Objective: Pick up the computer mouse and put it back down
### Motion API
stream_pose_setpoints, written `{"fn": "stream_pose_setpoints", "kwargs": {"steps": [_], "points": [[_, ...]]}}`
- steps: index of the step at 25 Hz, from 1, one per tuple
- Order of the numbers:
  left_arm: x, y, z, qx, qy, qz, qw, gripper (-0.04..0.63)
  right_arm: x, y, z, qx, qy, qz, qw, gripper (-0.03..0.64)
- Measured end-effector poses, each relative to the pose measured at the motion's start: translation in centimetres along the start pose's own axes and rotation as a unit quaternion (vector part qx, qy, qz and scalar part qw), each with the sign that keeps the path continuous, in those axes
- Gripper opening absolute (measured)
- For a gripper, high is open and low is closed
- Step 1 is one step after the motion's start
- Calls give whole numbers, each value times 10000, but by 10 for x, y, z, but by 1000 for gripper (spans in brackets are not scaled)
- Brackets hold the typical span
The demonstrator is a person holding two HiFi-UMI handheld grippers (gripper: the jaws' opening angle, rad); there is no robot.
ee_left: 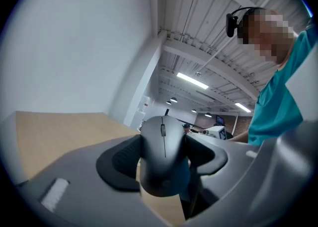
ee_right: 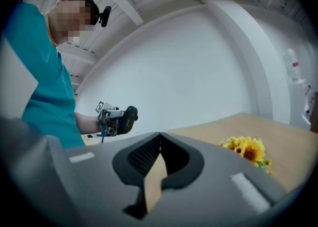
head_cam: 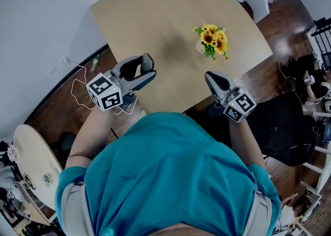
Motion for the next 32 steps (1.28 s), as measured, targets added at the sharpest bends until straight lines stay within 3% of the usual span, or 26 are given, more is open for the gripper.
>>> {"fn": "stream_pose_setpoints", "kwargs": {"steps": [5,26,32], "points": [[-1,6,3,-73,75,200,9997,296,2,0,-2,24,28,-2,10000,3],[-11,11,3,61,-66,-61,9999,297,-3,-1,-3,30,20,-47,10000,3],[-20,7,-3,202,-228,-423,9986,296,-5,0,-2,14,4,-61,10000,3]]}}
Point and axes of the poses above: the fingertips, and each gripper's own axes: y backward along the fingers, z to its right, x out of its top, the point moved 8 cm from there along y, backward along the fingers, and after that the axes turned 5 degrees about -y, right-handed, at the moved point
